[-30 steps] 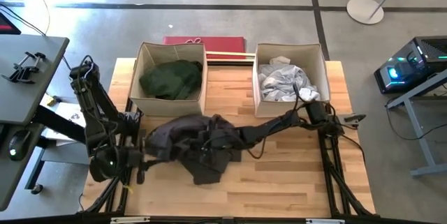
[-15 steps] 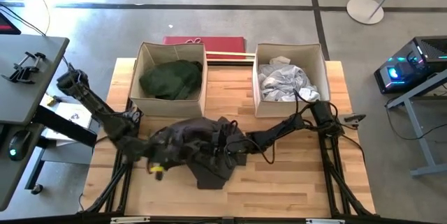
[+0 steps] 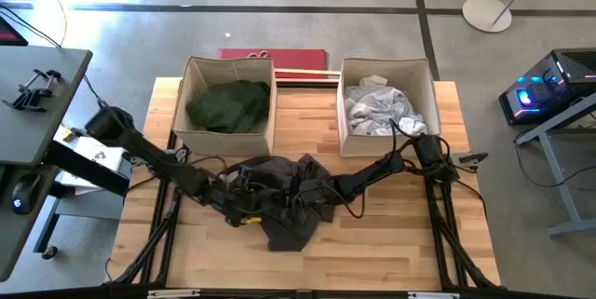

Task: Sort clothes
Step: Put the grey shorts into the left brown laundry bin

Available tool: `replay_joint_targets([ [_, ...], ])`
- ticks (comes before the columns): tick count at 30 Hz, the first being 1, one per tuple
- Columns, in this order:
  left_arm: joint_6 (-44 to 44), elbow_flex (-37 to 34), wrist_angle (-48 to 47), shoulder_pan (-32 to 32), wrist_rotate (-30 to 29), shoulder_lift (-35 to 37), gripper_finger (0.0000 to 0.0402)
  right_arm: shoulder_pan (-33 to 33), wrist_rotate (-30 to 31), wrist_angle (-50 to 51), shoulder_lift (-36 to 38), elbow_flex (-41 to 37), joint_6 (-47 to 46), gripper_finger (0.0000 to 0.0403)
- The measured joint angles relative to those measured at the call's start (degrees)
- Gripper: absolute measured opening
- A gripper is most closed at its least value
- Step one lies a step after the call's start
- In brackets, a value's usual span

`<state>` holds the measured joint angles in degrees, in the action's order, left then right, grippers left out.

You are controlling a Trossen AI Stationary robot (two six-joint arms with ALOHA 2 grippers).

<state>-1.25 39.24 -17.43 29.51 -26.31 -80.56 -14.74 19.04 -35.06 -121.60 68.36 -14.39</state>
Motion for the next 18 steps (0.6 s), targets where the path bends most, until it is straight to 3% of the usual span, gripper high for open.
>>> replay_joint_targets([
  [6,0.56,0.02,5.3,-2.04,0.43,-8.64,0.0282,0.52,-0.94,4.42,0.0,0.0,-5.01,0.0057],
  [12,2.29,0.3,8.32,-4.44,5.14,-15.72,0.0273,0.58,-0.99,7.98,0.0,0.07,-9.79,0.0065],
  [15,2.86,0.5,9.37,-4.75,5.28,-17.59,0.0235,0.89,-1.19,10.49,0.23,0.25,-14.73,0.0091],
  [18,4.31,0.5,9.99,-5.02,6.36,-17.89,0.017,1.83,-5.62,13.26,0.35,1.0,-18.07,0.0139],
])
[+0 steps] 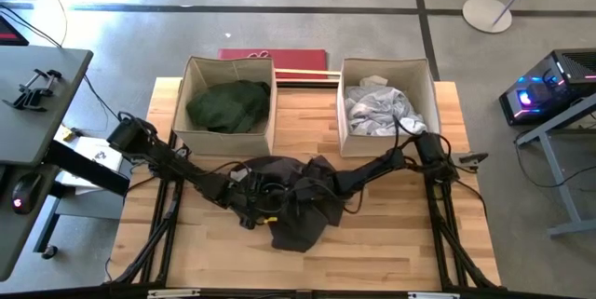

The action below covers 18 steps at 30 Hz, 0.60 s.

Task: Sort clothes
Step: Put the grey shorts into the left brown laundry bin

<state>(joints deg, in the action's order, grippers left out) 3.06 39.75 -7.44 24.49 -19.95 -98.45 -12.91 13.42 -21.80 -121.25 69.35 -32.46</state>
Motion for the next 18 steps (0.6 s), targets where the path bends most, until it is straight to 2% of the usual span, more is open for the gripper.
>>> replay_joint_targets([
  [3,1.05,-0.07,0.17,0.0,0.22,0.0,0.0086,0.91,-6.67,8.73,0.0,4.81,-0.43,0.0193],
  [5,2.08,-0.07,0.02,0.0,0.05,0.0,0.0033,1.37,-9.45,19.93,-0.02,10.39,-1.53,0.0217],
  [7,3.45,-0.07,-0.29,0.02,-0.21,0.0,0.0018,1.19,-9.12,34.21,-0.02,17.17,-2.04,0.0226],
  [12,7.04,-0.14,-0.84,0.93,-0.6,0.96,0.0016,-2.61,4.54,66.39,-0.09,32.98,-2.24,0.0225],
  [15,8.98,-0.82,-4.49,2.51,-0.67,4.85,0.0008,-6.56,12.76,80.22,-0.15,40.43,-4.26,0.0224],
  [18,10.8,-1.31,-8.83,4.59,-0.3,11.44,0.0008,-11.96,21.43,89.73,-0.15,45.47,-11.66,0.0224],
])
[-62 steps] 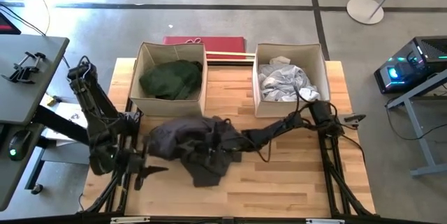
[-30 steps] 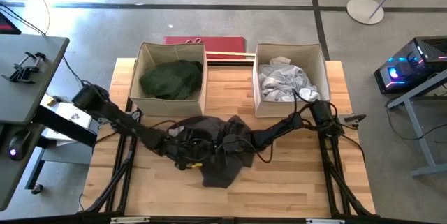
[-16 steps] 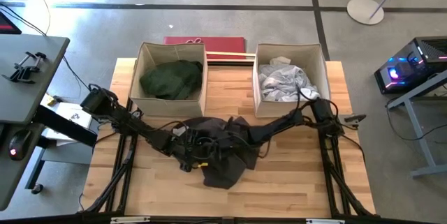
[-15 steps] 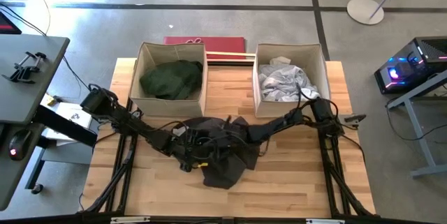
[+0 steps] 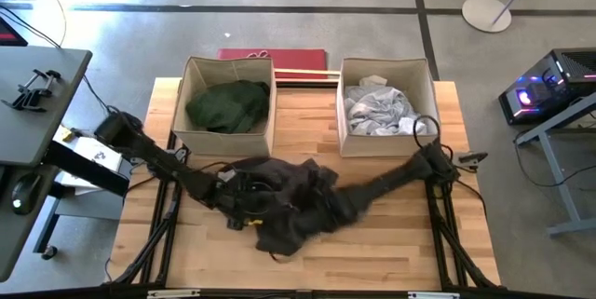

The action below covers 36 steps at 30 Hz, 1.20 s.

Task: Sort clothes
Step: Put the grey shorts into the left brown laundry bin

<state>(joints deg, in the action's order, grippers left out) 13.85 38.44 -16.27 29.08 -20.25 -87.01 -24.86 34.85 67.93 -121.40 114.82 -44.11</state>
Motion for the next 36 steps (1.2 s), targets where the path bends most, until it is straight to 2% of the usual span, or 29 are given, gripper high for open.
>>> replay_joint_targets([
  [3,0.9,1.34,-2.98,2.29,-3.84,8.29,0.0008,-5.81,6.78,4.76,0.0,1.96,-9.06,0.0224],
  [7,-0.08,6.09,-10.11,5.3,-11.78,18.07,0.0007,-13.17,17.06,3.12,0.0,0.81,-16.2,0.0224],
  [11,-7.61,12.97,-9.81,6.74,-17.02,25.65,0.0007,-18.33,25.23,0.47,-0.11,-1.38,-21.63,0.0224],
  [16,-20.62,21.78,-9.51,6.42,-23.15,30.34,0.0007,-21.76,34.2,-1.65,-0.11,-3.85,-25.73,0.0224],
  [19,-30.8,27.52,-9.12,6.45,-32.2,31.44,0.0007,-22.27,35.36,-2.59,-0.11,-5.11,-27.5,0.0224],
  [24,-49.16,35.58,-9.07,5.11,-53.82,31.77,0.0007,-21.5,35.16,-6.26,-0.11,-8.47,-27.63,0.0224],
  [26,-55.68,37.49,-9.07,2.86,-58.88,32.06,0.0007,-21.28,34.6,-7.41,-0.13,-9.78,-27.61,0.0224],
  [32,-65.85,38.99,-10.03,-11.16,-60.24,34.27,0.0007,-20.71,34.04,-10.13,-0.17,-12.34,-27.58,0.0224],
  [34,-65.42,39.01,-12.54,-16.21,-59.61,34.64,0.0007,-20.5,33.98,-10.55,-0.17,-12.58,-27.48,0.0224],
  [36,-62.12,39.03,-18.02,-21.02,-56.06,34.63,0.0007,-20.5,33.93,-10.63,-0.2,-12.58,-27.47,0.0224],
])
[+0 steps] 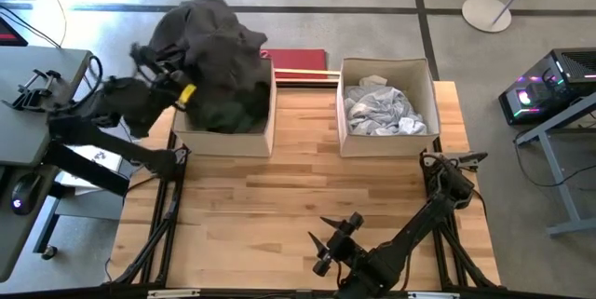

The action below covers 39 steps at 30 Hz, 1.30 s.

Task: Sort clothes
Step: Put the grey shorts into the left brown laundry bin

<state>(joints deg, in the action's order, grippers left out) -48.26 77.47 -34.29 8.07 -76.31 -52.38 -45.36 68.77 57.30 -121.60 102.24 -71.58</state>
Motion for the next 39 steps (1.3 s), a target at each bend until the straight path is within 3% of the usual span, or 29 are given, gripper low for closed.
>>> replay_joint_targets([
  [4,14.92,0.0,-17.16,-10.51,14.94,-2.08,0.0003,0.0,0.0,-0.03,0.0,0.0,0.06,0.0224],
  [8,25.48,-0.09,-33.37,-22.83,32.21,-8.62,0.0001,0.0,0.0,-0.51,0.0,0.0,0.24,0.0224],
  [12,27.84,-0.07,-42.16,-31.11,42.6,-16.86,0.0001,0.0,0.02,-1.64,0.0,0.0,1.58,0.0224],
  [17,24.54,-0.02,-41.77,-37.52,57.09,-27.27,0.0003,0.0,0.02,-2.8,0.0,0.0,2.6,0.0224],
  [25,26.43,0.09,-34.17,-43.39,59.58,-42.83,0.0004,-0.04,-0.24,-3.04,0.0,0.0,2.61,0.0224],
  [32,29.97,0.09,-30.08,-48.12,64.19,-51.4,0.0013,-0.04,-1.7,-3.7,0.01,0.0,2.59,0.0224],
  [35,31.55,-0.25,-27.01,-49.6,67.77,-51.95,0.0039,-0.04,-1.75,-4.14,0.0,0.0,2.61,0.0224],
  [39,32.12,-2.05,-21.6,-50.92,72.86,-50.46,0.0104,-0.04,-1.95,-4.87,0.02,0.0,2.61,0.0224],
])
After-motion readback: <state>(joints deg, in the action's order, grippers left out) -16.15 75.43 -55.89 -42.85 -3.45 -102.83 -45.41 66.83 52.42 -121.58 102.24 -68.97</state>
